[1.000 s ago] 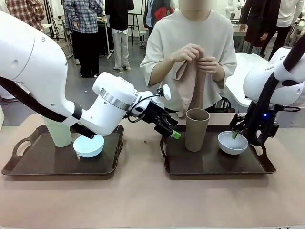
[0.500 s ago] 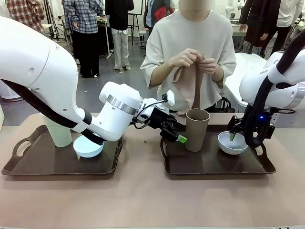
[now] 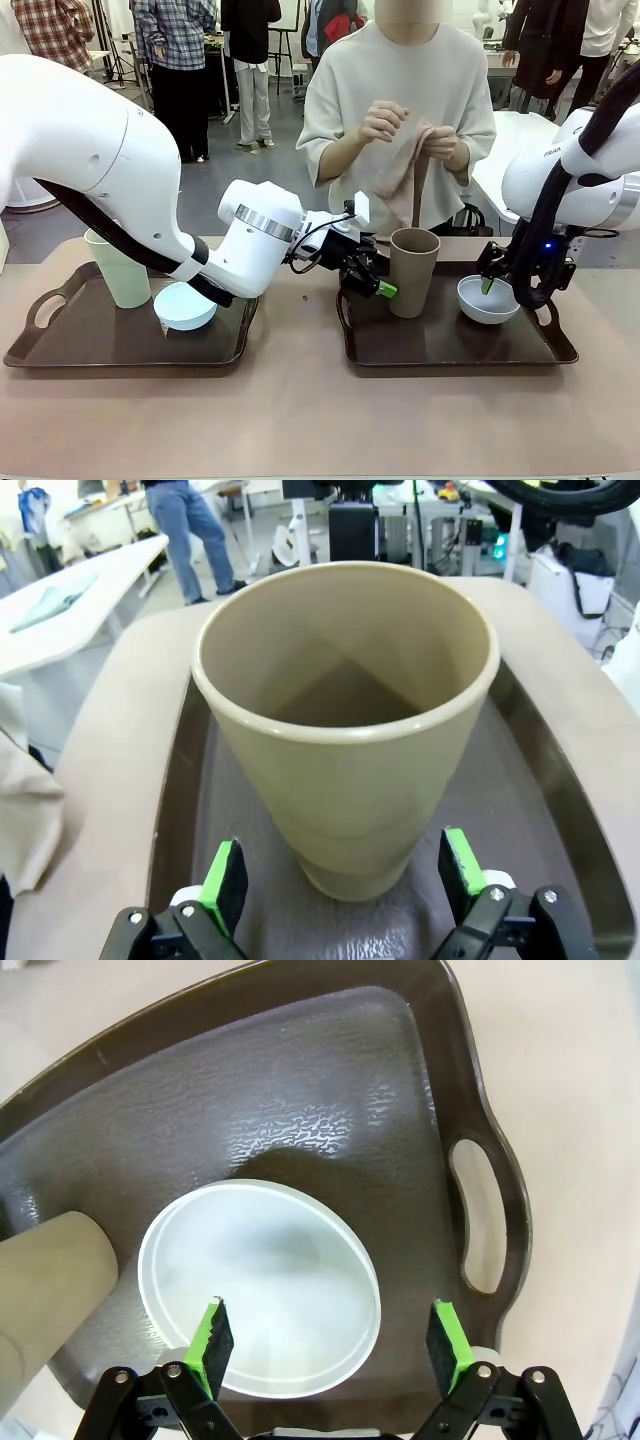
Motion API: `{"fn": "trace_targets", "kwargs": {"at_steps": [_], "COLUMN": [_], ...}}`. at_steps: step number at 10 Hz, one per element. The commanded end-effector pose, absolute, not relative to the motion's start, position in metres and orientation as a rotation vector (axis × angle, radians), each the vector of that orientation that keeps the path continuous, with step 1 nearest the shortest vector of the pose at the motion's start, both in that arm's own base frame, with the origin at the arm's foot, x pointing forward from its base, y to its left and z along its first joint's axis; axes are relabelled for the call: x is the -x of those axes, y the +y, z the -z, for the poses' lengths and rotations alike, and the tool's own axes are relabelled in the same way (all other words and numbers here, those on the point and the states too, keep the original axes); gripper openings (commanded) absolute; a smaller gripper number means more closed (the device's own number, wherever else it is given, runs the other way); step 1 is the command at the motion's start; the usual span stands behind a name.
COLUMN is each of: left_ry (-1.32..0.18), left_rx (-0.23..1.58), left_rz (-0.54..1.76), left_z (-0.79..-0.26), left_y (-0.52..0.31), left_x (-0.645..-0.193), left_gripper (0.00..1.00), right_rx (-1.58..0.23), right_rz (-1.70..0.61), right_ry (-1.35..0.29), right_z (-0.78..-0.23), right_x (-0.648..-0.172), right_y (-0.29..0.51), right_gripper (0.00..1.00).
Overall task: Set up a tray with a mat and arrange the tableware.
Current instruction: Pick up the Picnic Bowl and Reusable plastic cup from the Handle tray in front of the human's position and hold them in the air.
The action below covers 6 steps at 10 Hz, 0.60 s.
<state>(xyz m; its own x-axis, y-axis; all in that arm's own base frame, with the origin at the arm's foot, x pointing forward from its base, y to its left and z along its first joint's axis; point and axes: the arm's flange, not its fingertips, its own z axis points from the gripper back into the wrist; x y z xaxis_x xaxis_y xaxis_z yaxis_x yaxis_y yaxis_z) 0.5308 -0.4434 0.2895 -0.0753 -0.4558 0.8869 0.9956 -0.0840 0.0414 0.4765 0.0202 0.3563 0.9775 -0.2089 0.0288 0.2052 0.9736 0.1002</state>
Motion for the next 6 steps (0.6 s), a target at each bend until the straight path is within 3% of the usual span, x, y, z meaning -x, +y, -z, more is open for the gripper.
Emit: {"fn": "trace_targets", "kwargs": {"at_steps": [1,6], "left_ry": [-0.874,-0.856], "left_rx": [0.877,0.863], "left_rz": [1.504,1.552], "left_z": [-0.285,-0.283], "left_y": [-0.455,-0.474], "left_x": [-0.532,-0.534], "left_gripper": [1.00,1.00], "right_rx": [-0.115,-0.131], "right_rz": [0.188,0.177], "right_ry": [-0.048,-0.044], "right_z": [-0.353,-0.350], "right_x": [-0.481,-0.481], "right_y": [0.019,0.018], "right_gripper": [1.00,1.00]}}
